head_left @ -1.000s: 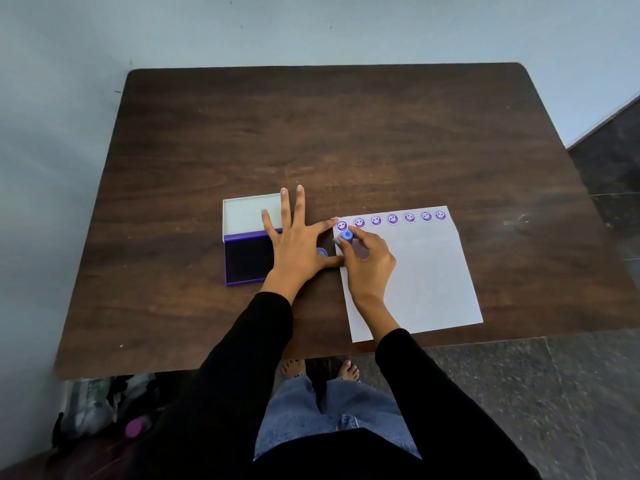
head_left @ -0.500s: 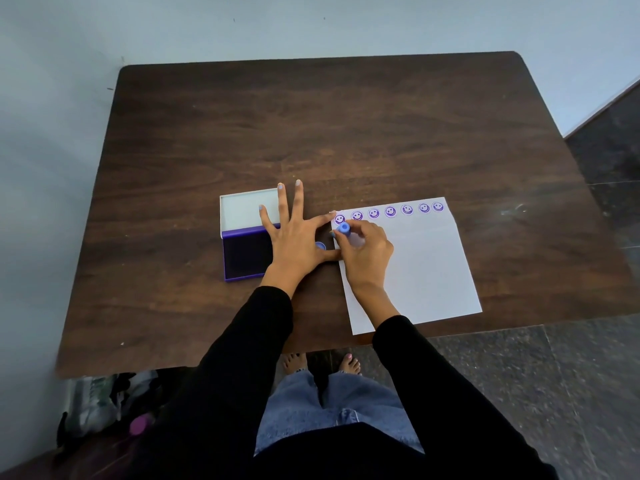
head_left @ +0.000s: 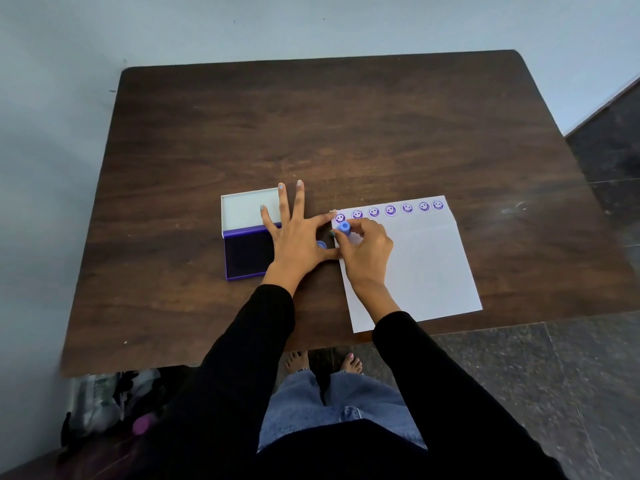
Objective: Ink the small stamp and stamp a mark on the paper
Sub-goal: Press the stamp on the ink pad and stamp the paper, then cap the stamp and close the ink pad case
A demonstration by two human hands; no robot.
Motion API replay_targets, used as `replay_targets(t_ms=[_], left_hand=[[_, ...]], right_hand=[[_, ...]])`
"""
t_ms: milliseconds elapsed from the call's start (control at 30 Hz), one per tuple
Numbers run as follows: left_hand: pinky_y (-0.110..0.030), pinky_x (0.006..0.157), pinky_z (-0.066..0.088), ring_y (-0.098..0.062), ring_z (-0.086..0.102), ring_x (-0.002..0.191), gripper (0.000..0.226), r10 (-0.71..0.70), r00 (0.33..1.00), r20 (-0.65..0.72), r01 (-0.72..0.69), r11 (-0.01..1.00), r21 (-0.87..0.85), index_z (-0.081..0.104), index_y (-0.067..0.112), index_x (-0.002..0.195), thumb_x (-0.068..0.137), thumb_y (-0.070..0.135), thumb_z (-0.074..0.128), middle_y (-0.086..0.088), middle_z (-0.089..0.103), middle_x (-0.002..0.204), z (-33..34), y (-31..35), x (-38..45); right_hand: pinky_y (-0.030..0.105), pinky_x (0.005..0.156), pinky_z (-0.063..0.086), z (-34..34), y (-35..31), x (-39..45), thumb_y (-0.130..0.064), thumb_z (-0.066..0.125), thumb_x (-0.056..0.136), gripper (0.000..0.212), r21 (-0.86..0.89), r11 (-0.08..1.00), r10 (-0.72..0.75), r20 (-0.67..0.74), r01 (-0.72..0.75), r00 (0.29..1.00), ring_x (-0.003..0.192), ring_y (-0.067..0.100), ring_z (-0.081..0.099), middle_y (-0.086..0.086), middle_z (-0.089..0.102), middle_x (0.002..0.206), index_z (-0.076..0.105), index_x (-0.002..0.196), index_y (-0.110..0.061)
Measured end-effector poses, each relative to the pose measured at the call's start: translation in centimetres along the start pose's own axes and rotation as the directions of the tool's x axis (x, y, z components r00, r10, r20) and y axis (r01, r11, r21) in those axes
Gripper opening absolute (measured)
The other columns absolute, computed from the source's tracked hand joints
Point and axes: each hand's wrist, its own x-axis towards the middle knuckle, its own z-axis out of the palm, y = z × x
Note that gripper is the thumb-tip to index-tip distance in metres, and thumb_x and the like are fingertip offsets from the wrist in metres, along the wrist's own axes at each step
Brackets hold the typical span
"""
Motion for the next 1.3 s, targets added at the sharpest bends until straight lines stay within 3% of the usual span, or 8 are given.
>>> replay_targets(t_ms=[100,233,367,567,733,900,1033,1300], left_hand=[[-0.066,0.106,-0.014,-0.035,-0.027,0.142,0.069,-0.004,1.000,0.004,0.004,1.000,0.004,0.050,0.044,0.130,0.067,0.059,0.072,-0.005,-0.016,0.160,0.1,0.0,0.0],[-0.064,0.104,-0.019,-0.032,-0.030,0.141,0.081,-0.024,0.999,0.026,0.025,0.999,-0.025,0.045,0.047,0.133,0.060,0.071,0.068,-0.005,-0.017,0.159,0.3,-0.1,-0.1],[-0.063,0.103,-0.020,-0.032,-0.031,0.140,0.083,-0.022,0.999,0.034,0.023,1.000,-0.015,0.041,0.048,0.136,0.060,0.073,0.066,-0.006,-0.019,0.159,0.5,-0.1,-0.1],[-0.063,0.104,-0.020,-0.033,-0.027,0.142,0.079,-0.004,0.999,0.032,0.004,1.000,-0.005,0.040,0.047,0.136,0.065,0.075,0.060,-0.005,-0.019,0.159,0.0,0.1,-0.5],[-0.063,0.108,-0.013,-0.031,-0.020,0.144,0.076,-0.068,0.994,-0.082,0.063,0.996,-0.067,0.042,0.043,0.137,0.068,0.071,0.059,-0.005,-0.010,0.161,-0.9,-0.3,-2.4],[-0.059,0.109,-0.014,-0.028,-0.013,0.146,0.061,-0.120,0.982,-0.144,0.107,0.990,-0.096,0.062,0.038,0.118,0.064,0.065,0.071,-0.006,0.011,0.160,-1.0,-1.0,-5.0],[-0.061,0.110,-0.010,-0.030,-0.009,0.147,0.040,-0.144,0.980,-0.139,0.132,0.987,-0.089,0.066,0.036,0.109,0.073,0.054,0.070,-0.005,0.018,0.159,-0.9,-1.0,-5.4],[-0.057,0.109,-0.007,-0.026,0.001,0.147,0.024,-0.182,0.959,-0.219,0.144,0.973,-0.179,0.071,0.032,0.097,0.077,0.044,0.071,-0.001,0.037,0.151,-1.2,-0.8,-5.5]], right_hand=[[0.015,0.072,0.037,-0.1,-0.3,0.1,-0.021,0.074,0.077,0.024,0.033,0.997,0.067,0.001,-0.067,0.998,0.087,0.021,0.061,0.012,0.071,0.095,0.068,0.094,-0.004],[-0.001,0.064,0.040,-1.6,-0.5,0.6,-0.028,0.078,0.073,0.023,0.355,0.909,0.292,-0.167,-0.219,0.942,0.078,0.013,0.062,0.005,0.073,0.088,0.068,0.088,-0.013],[0.017,0.070,0.054,-3.8,-0.8,2.3,-0.032,0.079,0.072,0.028,0.530,0.812,0.417,-0.232,-0.246,0.879,0.079,0.012,0.069,0.003,0.074,0.087,0.070,0.091,-0.014],[0.015,0.068,0.054,-4.9,-0.3,2.9,-0.032,0.079,0.072,0.022,0.605,0.768,0.442,-0.266,-0.208,0.857,0.076,0.009,0.069,0.000,0.074,0.082,0.071,0.086,-0.018],[0.005,0.060,0.048,-5.4,0.2,3.2,-0.026,0.079,0.072,0.021,0.673,0.716,0.463,-0.258,-0.186,0.848,0.077,0.011,0.071,0.006,0.075,0.083,0.071,0.086,-0.012],[0.009,0.066,0.049,-6.1,0.0,3.3,-0.021,0.078,0.073,0.011,0.738,0.659,0.483,-0.270,-0.143,0.833,0.073,0.004,0.071,0.006,0.074,0.079,0.069,0.079,-0.017],[0.008,0.066,0.049,-6.4,-0.3,3.3,-0.015,0.078,0.074,0.012,0.791,0.605,0.479,-0.266,-0.095,0.837,0.072,0.002,0.071,0.008,0.073,0.078,0.067,0.073,-0.020],[0.024,0.077,0.056,-5.3,-1.8,3.2,-0.020,0.076,0.077,0.015,0.772,0.612,0.447,-0.158,-0.172,0.880,0.080,0.013,0.071,0.005,0.074,0.082,0.068,0.087,-0.013]])
